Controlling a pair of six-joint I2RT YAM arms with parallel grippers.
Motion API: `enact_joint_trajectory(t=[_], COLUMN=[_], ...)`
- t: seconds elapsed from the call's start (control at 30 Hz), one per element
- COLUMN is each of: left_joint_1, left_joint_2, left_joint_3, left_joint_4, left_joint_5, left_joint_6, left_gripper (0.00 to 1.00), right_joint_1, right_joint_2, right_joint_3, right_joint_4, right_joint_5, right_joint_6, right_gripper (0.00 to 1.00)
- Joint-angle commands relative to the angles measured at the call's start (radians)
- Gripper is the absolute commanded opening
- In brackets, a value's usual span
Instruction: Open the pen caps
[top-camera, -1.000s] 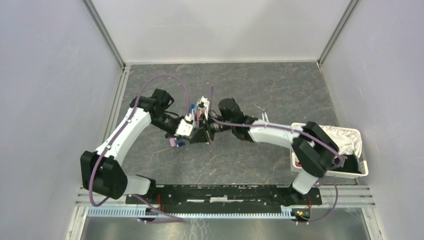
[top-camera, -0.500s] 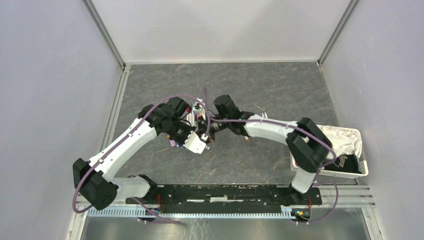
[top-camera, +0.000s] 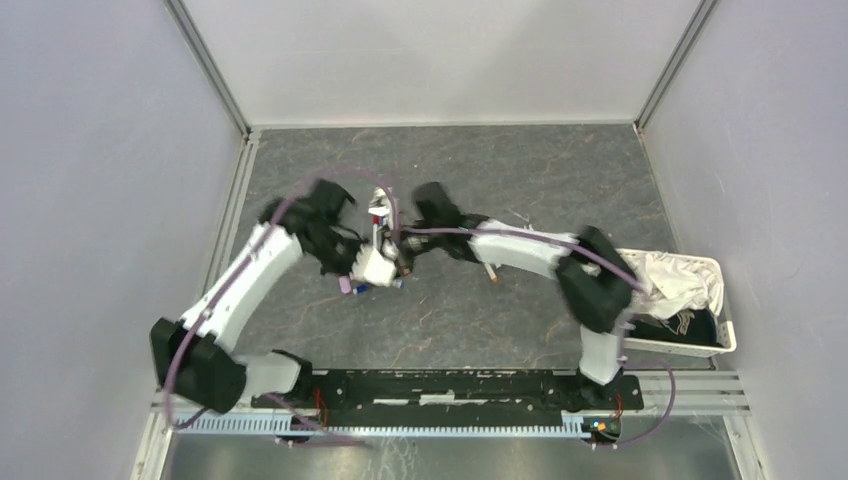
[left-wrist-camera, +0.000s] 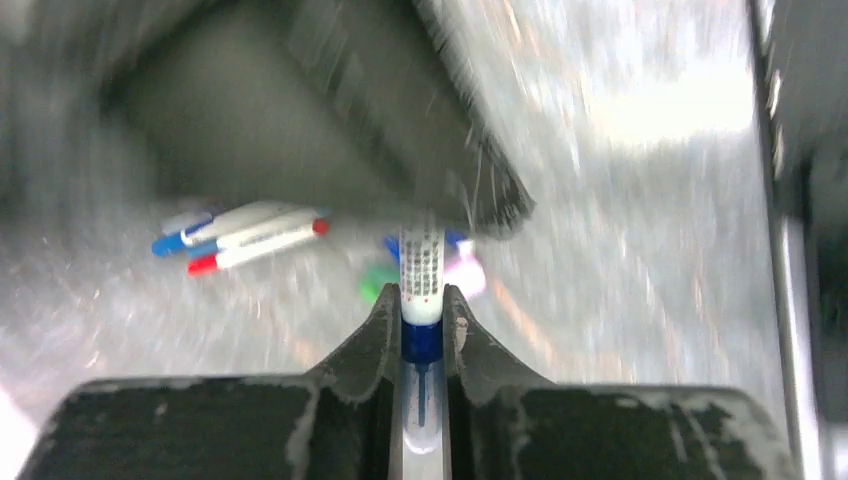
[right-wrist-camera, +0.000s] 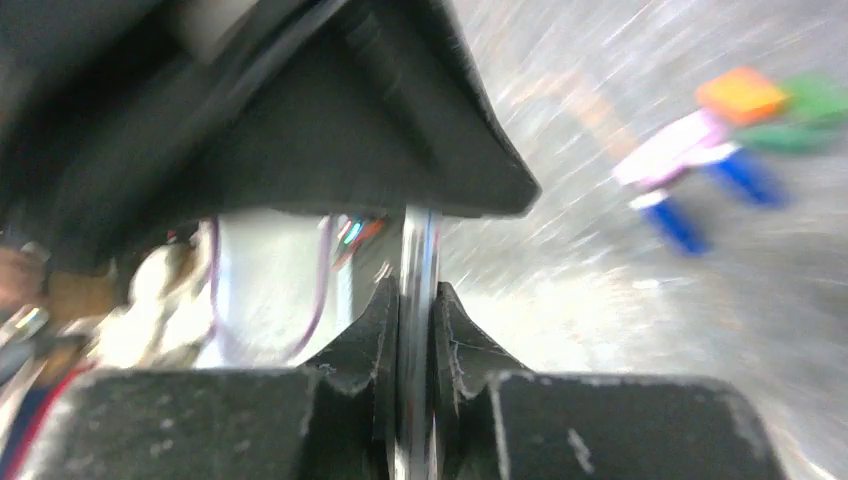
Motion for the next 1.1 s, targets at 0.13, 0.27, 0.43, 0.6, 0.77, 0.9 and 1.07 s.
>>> enact_joint_trajectory(t=[0.13, 0.27, 0.43, 0.6, 0.77, 0.9, 1.07], left_joint_1=[0.187, 0.138, 0.124, 0.124, 0.124, 0.124, 0.124], left_joint_2=[-0.068, -0.067, -0.069, 0.011, 0.151, 0.218, 0.274], left_joint_3=[-0.004, 0.056, 0.032, -0.022, -0.051, -0.122, -0.178], left_joint_4=[0.113, 0.057, 0.063, 0.188, 0.276, 0.399, 0.507], left_joint_5=[0.108, 0.173, 0.208, 0.207, 0.238, 0.229, 0.22], left_joint_6=[0.091, -0.032, -0.084, -0.183, -0.249, -0.264, -0.288], left_gripper=[0.02, 0.02, 0.02, 0.02, 0.06, 0.09, 0.14], right_joint_1=[-0.027, -0.08, -0.096, -0.181, -0.27, -0.307, -0.328], right_joint_2=[-0.427, -0.466, -0.468, -0.488, -0.585, -0.582, -0.507], right_joint_3=[-0.639, -0.638, -0.602, -0.55, -0.615, -0.63, -0.599], right_joint_4=[0.09, 0.084, 0.04, -0.094, -0.03, 0.014, 0.035], right_joint_5=[0.259, 0.269, 0.287, 0.527, 0.907, 1.069, 1.192], right_joint_6=[-0.022, -0.043, -0.094, -0.185, -0.173, -0.171, -0.196], right_gripper=[0.0, 0.0, 0.0, 0.0, 0.0, 0.0, 0.0])
